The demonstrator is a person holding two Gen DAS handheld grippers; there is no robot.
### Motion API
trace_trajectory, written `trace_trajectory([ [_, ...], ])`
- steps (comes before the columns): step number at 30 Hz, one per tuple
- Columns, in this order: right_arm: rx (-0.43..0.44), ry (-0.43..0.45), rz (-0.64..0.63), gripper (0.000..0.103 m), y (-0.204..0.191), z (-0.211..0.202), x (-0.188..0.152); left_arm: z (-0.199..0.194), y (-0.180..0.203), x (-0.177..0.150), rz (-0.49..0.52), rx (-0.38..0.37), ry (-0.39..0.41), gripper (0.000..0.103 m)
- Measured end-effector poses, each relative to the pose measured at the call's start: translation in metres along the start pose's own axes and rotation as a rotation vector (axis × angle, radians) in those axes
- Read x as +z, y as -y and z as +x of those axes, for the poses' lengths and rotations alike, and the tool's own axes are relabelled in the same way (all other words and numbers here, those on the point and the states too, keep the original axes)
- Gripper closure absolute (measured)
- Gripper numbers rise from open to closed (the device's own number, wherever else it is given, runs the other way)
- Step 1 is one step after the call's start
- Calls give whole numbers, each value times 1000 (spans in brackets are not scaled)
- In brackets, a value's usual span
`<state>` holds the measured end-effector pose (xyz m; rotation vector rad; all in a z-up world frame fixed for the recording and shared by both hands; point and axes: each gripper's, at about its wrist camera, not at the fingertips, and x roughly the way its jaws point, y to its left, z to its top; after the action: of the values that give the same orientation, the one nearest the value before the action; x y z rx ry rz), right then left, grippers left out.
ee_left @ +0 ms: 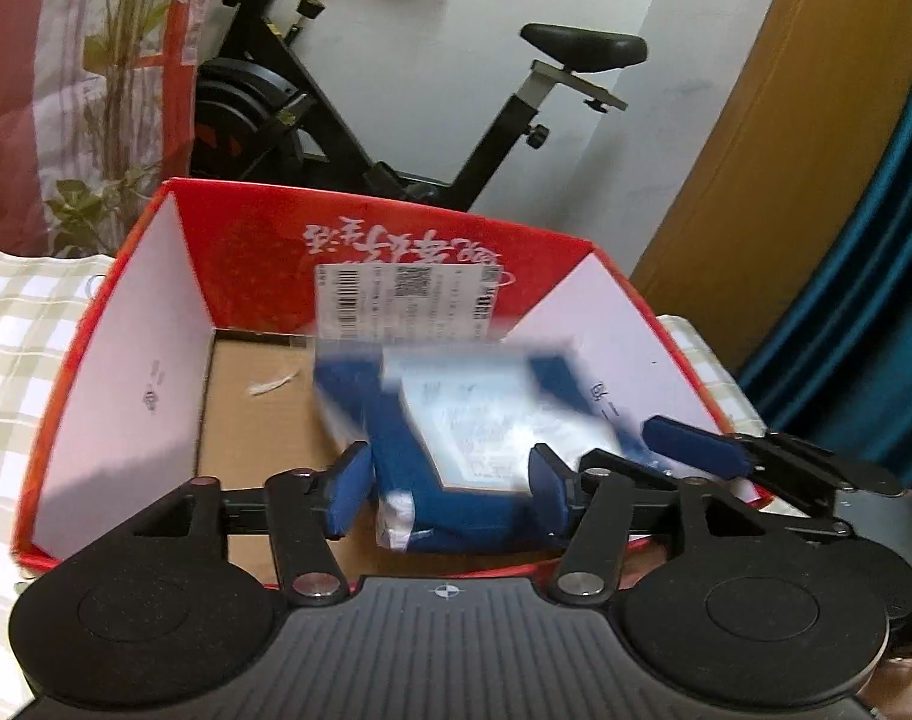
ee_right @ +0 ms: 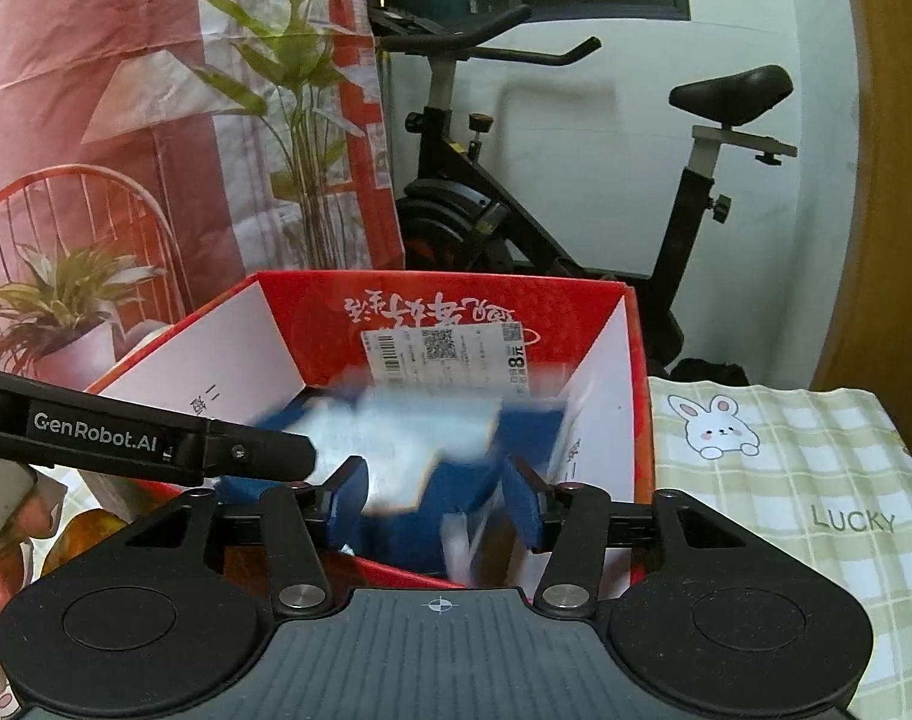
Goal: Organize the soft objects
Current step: 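Lower the blue packet into the red box and open both grippers, then move both grippers back to the black glove beside the oven mitt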
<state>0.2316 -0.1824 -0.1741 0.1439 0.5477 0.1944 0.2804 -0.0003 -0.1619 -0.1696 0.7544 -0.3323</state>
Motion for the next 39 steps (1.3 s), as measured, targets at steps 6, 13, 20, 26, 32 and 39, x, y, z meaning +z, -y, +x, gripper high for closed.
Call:
trace_trajectory([
  [6, -3, 23, 16, 56, -8, -14, 2, -14, -3, -3, 8, 8, 17, 40],
  [13, 29, 79, 22, 56, -25, -51, -3, -55, 0, -10, 42, -12, 66, 40],
  [20, 86, 76, 42, 56, -39, -94, -28, -100, 1, -42, 90, -33, 69, 40],
  [26, 130, -11, 29, 56, -54, -117, -66, -122, -9, -94, 75, -8, 29, 40],
  [32, 136, -121, 11, 56, -67, -124, -104, -126, -26, -135, -7, 25, -22, 41],
  [39, 113, -212, -9, 43, -73, -126, -126, -122, -34, -171, 1, 77, -84, 41],
])
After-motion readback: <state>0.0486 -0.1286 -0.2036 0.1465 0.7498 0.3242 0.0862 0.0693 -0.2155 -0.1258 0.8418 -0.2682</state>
